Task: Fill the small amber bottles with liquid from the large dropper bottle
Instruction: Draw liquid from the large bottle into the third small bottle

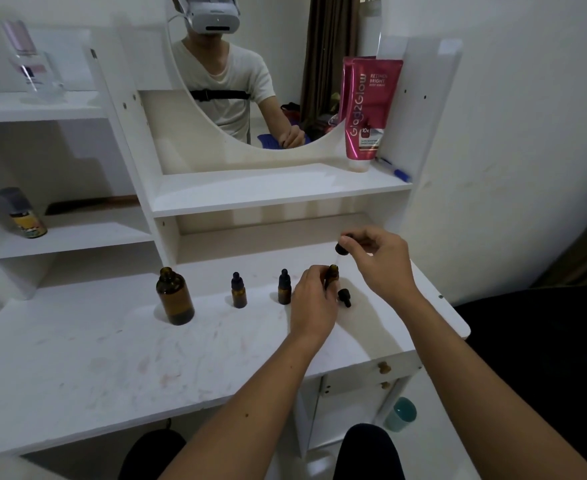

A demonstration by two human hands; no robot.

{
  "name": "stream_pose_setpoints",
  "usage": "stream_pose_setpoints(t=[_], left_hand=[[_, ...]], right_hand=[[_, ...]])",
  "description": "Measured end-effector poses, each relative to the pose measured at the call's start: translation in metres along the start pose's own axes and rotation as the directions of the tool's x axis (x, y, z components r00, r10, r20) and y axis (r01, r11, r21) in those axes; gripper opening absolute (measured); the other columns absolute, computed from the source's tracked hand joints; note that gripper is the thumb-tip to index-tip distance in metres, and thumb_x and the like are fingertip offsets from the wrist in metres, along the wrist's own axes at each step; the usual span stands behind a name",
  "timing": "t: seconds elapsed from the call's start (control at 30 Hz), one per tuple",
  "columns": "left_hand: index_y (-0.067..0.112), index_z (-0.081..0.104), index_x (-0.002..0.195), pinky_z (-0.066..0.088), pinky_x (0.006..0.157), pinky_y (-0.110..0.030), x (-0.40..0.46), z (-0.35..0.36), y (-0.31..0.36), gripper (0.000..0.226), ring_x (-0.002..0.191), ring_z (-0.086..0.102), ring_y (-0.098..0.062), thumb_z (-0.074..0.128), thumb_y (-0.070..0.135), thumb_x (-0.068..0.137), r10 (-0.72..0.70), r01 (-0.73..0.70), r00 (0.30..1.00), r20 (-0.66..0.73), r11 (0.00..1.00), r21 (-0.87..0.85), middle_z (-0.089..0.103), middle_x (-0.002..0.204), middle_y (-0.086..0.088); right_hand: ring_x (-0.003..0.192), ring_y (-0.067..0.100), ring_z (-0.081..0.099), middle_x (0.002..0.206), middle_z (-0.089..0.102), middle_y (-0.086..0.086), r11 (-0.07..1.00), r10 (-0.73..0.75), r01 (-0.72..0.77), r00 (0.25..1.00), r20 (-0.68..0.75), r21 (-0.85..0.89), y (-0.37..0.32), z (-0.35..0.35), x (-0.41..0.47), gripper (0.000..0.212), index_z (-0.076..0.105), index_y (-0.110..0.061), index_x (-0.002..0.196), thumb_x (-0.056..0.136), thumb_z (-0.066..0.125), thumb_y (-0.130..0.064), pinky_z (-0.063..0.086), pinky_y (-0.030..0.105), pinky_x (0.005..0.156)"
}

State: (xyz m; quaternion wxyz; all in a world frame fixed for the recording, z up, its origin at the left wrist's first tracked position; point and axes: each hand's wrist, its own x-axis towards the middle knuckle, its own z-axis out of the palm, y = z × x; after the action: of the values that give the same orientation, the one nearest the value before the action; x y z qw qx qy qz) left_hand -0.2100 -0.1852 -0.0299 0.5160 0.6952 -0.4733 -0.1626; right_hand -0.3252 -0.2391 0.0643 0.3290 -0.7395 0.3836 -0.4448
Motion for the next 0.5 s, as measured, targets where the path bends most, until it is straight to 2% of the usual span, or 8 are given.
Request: stream_pose_setpoints(t=[0.13,0.23,0.37,0.5], left_hand=[[0.019,0.064,0.124,0.051,0.098,-0.026,-0.0005,0.0012,-0.0042,0.021,0.111,0.063,-0.006,0.059,0.020,0.103,0.016,-0.016,1.000,0.003,1.000,-0.008,0.068,0.118,0.009],[0.022,0.064,0.124,0.052,0.099,-0.027,-0.0003,0.0011,-0.0055,0.021,0.111,0.062,-0.006,0.058,0.021,0.104,0.008,-0.008,1.000,0.002,1.000,-0.016,0.067,0.119,0.009],[0.023,0.063,0.124,0.052,0.097,-0.027,-0.0001,0.0005,-0.0066,0.021,0.111,0.062,-0.006,0.057,0.023,0.105,0.002,-0.002,1.000,0.006,1.000,-0.018,0.068,0.119,0.010],[0.023,0.063,0.124,0.051,0.096,-0.025,-0.0003,0.0010,-0.0079,0.020,0.110,0.062,-0.006,0.057,0.022,0.104,0.007,-0.007,1.000,0.009,1.000,-0.010,0.068,0.118,0.010]], right_hand=[[0.080,0.001,0.073,0.079,0.079,-0.007,0.999,-0.019,0.018,0.999,-0.027,-0.049,0.0039,0.0040,-0.0030,0.007,0.077,-0.012,0.087,0.093,0.076,-0.012,0.048,0.005,0.078],[0.080,0.000,0.073,0.079,0.079,-0.010,0.999,0.033,-0.033,0.999,-0.016,-0.039,0.0042,0.0055,-0.0015,0.007,0.078,-0.017,0.089,0.095,0.075,-0.018,0.049,0.007,0.077],[0.083,0.001,0.075,0.082,0.080,-0.010,0.997,0.056,-0.053,0.997,0.055,-0.062,0.0055,0.0061,0.0007,0.006,0.078,-0.019,0.096,0.097,0.073,-0.023,0.056,0.017,0.082],[0.083,0.004,0.074,0.079,0.079,-0.011,0.995,0.053,-0.051,0.998,0.022,-0.083,0.0064,0.0089,0.0020,0.010,0.078,-0.018,0.085,0.095,0.075,-0.018,0.052,0.015,0.081]])
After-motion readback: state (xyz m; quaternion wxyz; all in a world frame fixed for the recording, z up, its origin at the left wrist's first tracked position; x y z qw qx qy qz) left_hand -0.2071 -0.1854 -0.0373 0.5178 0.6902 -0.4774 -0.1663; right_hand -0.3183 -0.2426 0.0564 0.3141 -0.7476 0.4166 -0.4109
